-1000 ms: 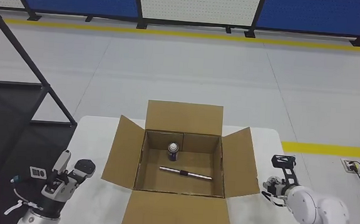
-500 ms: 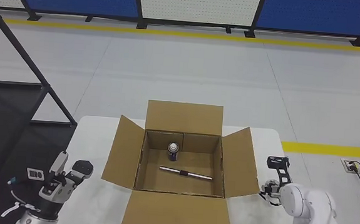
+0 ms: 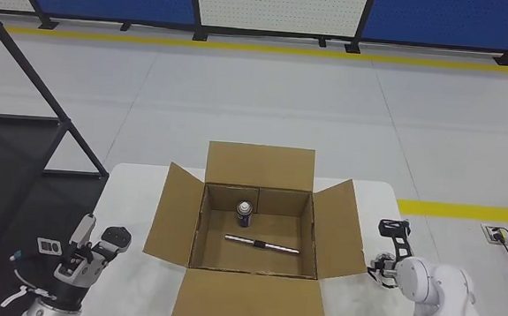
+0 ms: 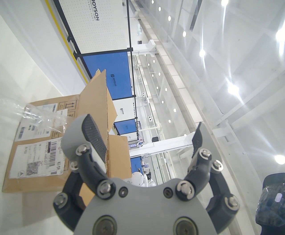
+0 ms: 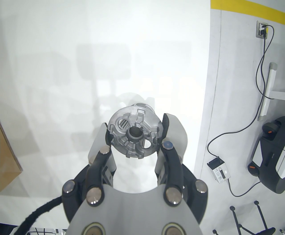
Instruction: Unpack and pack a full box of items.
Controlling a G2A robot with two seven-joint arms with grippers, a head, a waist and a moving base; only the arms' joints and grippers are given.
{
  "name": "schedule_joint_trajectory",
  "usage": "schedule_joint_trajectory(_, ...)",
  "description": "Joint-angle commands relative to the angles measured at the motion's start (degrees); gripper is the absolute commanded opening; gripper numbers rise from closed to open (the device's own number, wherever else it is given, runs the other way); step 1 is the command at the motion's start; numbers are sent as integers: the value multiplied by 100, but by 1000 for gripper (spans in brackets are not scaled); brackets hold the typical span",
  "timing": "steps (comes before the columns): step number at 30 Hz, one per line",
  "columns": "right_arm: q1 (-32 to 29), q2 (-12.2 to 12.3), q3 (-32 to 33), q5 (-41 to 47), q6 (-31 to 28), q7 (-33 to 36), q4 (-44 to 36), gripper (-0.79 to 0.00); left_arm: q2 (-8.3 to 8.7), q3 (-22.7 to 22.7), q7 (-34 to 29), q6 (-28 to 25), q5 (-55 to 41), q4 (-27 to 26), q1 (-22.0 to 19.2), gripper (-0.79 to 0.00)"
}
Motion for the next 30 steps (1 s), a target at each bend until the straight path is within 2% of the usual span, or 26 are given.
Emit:
schedule_joint_trajectory(1, -2, 7, 7, 7, -1, -1, -11, -157, -1, 3, -2, 7, -7, 0, -4, 0)
schedule_joint_trajectory(6, -8, 28, 21, 28, -12, 21, -40, 0, -4, 9, 12, 8, -8, 6, -12, 0)
schedule_joint_trajectory(14, -66, 77, 296, 208, 91, -85, -386, 0, -9, 8, 30, 5, -17, 27, -28, 0)
schedule_joint_trajectory(19, -460, 127, 916, 823, 116, -313, -1527, 0, -11, 1, 27, 5, -27, 45, -42, 0)
schedule_joint_trajectory(24, -945, 142, 1501, 1990, -96, -700, -2872, 0, -13, 28, 7, -9, -32, 43, -80, 0)
schedule_joint_trajectory(30, -1413, 153, 1667, 3456, -972, -1328, -4159, 0, -19, -29, 47, -88, -118, 60, -74, 0)
